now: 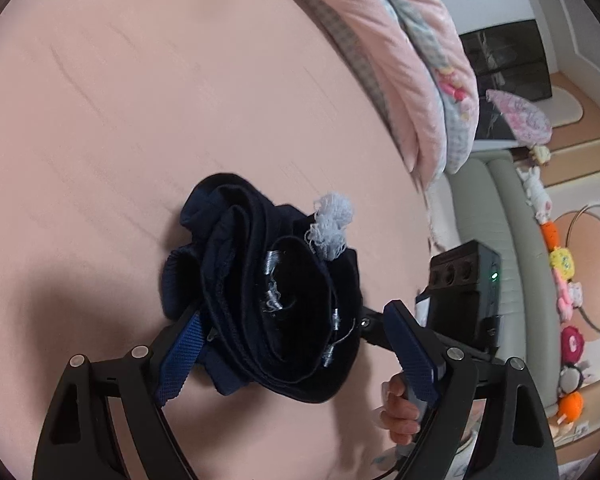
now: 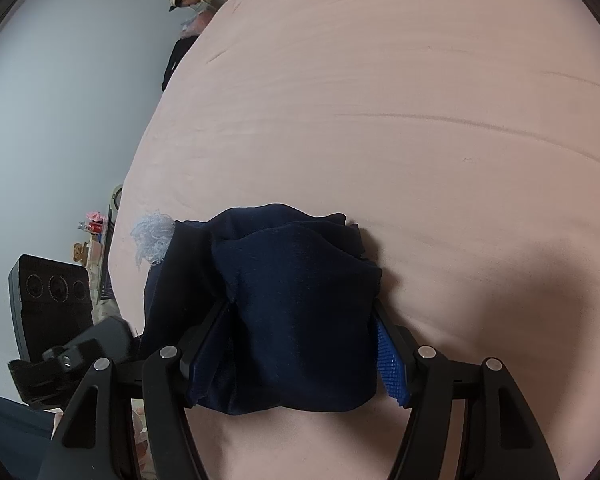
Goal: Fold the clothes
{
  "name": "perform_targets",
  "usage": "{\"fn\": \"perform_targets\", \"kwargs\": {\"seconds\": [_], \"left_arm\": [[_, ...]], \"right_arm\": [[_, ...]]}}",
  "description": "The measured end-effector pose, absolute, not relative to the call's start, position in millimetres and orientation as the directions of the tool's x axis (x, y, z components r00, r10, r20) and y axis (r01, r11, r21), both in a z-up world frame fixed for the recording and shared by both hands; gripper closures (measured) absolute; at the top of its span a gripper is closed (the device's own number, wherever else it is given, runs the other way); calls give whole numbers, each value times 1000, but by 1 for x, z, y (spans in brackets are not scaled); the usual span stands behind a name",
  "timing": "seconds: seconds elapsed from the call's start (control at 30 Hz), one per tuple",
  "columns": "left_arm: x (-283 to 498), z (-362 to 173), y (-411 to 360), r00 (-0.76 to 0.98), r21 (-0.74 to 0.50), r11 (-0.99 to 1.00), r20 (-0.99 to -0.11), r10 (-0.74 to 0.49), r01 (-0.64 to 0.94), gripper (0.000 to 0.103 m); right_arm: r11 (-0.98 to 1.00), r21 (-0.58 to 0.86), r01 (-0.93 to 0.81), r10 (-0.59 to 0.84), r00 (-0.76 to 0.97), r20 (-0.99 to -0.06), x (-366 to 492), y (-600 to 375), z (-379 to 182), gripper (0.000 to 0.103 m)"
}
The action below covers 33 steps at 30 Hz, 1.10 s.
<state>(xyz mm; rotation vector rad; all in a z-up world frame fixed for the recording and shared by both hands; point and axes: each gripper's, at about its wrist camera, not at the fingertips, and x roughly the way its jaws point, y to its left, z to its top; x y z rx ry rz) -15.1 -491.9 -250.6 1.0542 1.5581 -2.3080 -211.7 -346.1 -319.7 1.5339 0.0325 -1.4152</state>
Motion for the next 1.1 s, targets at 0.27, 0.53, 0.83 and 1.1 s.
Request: {"fn": "perform_targets", "kwargs": {"seconds": [0.27, 0.53, 0.83, 1.1], "left_arm": [[-8, -272, -496, -689, -693, -425, -698, 194, 582, 14], [26, -295, -514, -748, -762, -240, -642, 167, 601, 49], [36, -300, -512, -763, -769, -263, -629, 149, 582, 54], [27, -297, -505, -773, -763, -291, -625, 108, 577, 57]], "right_arm": [[-472, 657, 588, -595, 338, -730, -218, -342, -324, 36], [-430, 757, 492, -660, 401, -635, -222, -334, -338, 37], [-423, 789, 446, -685, 412, -601, -220, -322, -337, 36], [-439, 779, 447, -715, 350, -605, -207, -325, -336, 46]]}}
